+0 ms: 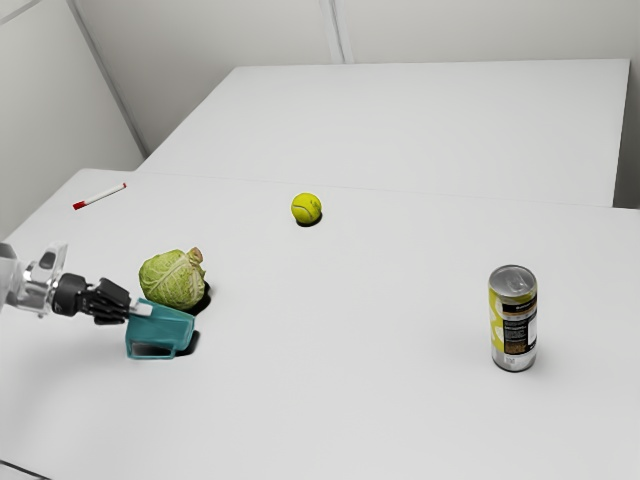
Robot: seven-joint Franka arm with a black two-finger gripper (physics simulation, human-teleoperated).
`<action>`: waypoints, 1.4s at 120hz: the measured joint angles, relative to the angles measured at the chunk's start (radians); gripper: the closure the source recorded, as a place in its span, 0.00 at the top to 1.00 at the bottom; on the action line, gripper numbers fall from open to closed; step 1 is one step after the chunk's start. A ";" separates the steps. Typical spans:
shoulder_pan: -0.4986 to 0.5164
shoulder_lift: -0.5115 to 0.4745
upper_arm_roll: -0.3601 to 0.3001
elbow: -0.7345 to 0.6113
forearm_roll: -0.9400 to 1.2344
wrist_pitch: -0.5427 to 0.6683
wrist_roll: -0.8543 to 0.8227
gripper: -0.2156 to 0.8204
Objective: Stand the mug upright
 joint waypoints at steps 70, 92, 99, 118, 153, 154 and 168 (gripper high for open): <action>0.053 -0.060 -0.393 0.485 0.368 0.065 -0.171 0.04; -0.337 0.108 -0.406 0.672 0.645 0.160 -0.329 0.04; -0.371 0.141 -0.407 0.689 0.709 0.190 -0.383 0.04; -0.413 0.216 -0.435 0.688 0.974 0.298 -0.553 0.03; -0.427 0.293 -0.449 0.652 1.198 0.403 -0.882 0.03; -0.428 0.291 -0.449 0.647 1.197 0.406 -0.890 0.03; -0.427 0.275 -0.449 0.572 1.155 0.473 -0.995 0.03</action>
